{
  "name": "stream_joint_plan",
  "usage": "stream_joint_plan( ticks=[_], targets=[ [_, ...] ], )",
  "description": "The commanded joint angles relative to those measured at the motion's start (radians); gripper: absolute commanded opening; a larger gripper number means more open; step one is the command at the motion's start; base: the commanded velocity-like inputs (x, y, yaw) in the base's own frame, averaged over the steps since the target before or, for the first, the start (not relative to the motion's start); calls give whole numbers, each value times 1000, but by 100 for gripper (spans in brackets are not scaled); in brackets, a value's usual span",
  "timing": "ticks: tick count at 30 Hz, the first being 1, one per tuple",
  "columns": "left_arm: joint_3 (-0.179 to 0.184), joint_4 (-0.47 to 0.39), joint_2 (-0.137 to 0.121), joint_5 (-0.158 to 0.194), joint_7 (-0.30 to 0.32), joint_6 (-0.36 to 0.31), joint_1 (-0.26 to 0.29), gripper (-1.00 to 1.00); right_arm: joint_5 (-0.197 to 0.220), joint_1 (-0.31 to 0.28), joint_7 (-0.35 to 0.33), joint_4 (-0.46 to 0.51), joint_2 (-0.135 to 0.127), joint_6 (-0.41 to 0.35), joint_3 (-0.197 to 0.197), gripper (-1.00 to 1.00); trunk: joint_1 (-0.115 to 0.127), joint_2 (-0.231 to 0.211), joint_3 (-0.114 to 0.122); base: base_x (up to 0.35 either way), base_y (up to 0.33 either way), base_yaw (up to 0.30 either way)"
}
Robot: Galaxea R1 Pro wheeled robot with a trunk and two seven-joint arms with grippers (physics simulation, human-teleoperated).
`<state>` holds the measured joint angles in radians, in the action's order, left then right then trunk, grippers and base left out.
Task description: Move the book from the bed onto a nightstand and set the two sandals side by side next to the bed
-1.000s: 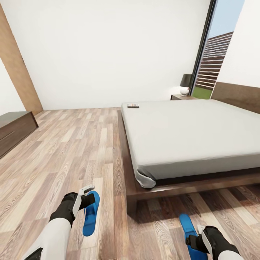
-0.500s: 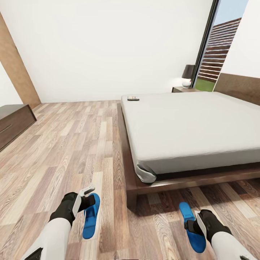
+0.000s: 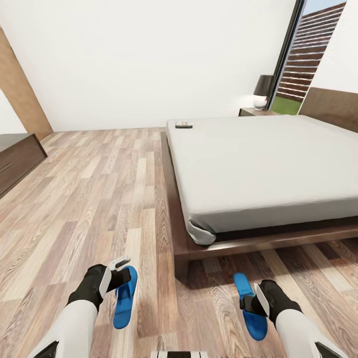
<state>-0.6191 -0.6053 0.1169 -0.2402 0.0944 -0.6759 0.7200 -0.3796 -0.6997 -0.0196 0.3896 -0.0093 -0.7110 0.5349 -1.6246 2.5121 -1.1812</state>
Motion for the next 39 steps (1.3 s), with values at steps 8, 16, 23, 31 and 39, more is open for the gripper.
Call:
stream_joint_plan(
  ticks=[8,16,23,31,39],
  targets=[
    [-4,-87,8,-6,12,-59,1,-100,-5,-32,1,-5,22,-3,1,-100,-3,2,-32,0,0,0],
    [-3,-94,9,-5,14,-67,1,-100,-5,-46,1,-6,56,5,0,-100,-7,4,-63,0,0,0],
    [-4,-94,10,-4,14,-68,1,-100,-5,-46,1,-24,58,71,0,-100,-10,6,-90,0,0,0],
    [-3,-94,11,-5,14,-68,1,-100,-6,-46,3,-33,56,94,-8,-100,-14,8,-121,0,0,0],
    [-2,-97,11,-5,14,-69,1,-100,-5,-49,3,-32,54,114,-9,-100,-17,10,-152,0,0,0]
  ],
)
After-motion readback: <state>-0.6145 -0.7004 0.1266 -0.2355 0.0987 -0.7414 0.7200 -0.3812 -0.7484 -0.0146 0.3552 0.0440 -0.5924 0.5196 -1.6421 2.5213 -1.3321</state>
